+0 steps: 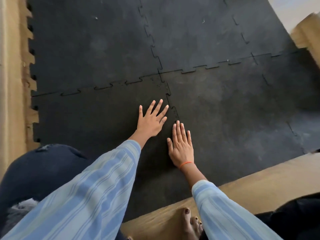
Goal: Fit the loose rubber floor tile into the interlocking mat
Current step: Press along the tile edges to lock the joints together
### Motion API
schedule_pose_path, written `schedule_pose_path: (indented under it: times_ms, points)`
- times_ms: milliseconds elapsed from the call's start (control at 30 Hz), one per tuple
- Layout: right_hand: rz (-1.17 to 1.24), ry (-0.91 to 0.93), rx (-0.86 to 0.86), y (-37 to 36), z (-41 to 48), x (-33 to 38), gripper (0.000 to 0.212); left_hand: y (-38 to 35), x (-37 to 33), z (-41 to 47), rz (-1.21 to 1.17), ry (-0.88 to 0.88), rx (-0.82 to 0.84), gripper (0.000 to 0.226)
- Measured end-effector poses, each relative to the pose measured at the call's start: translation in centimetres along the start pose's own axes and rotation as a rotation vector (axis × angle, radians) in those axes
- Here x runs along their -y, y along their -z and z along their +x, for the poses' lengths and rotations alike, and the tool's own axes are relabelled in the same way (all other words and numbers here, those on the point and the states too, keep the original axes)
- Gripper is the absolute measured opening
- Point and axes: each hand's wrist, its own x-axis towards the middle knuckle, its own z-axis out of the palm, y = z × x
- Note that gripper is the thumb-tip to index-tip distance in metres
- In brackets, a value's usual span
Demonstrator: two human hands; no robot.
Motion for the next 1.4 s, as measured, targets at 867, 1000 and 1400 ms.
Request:
schedule_pose_path:
  times_ms: [867,1000,1400]
  points:
    - [-0.195,0.136,0.374,9.4,19.0,6.7,0.079,4.5,8.9,3.9,-0.051,0.253,0.049,0.074]
    - [-0.147,0.257,0.399,8.6,17.8,9.3,0.096,4.4,13.7,0.0,-0.106,0.536,0.026,0.097]
    - [-0.191,0.393,0.406,7.3,17.5,16.1,0.097,6.7,20.1,-5.2,-0.241,0.721,0.133,0.125]
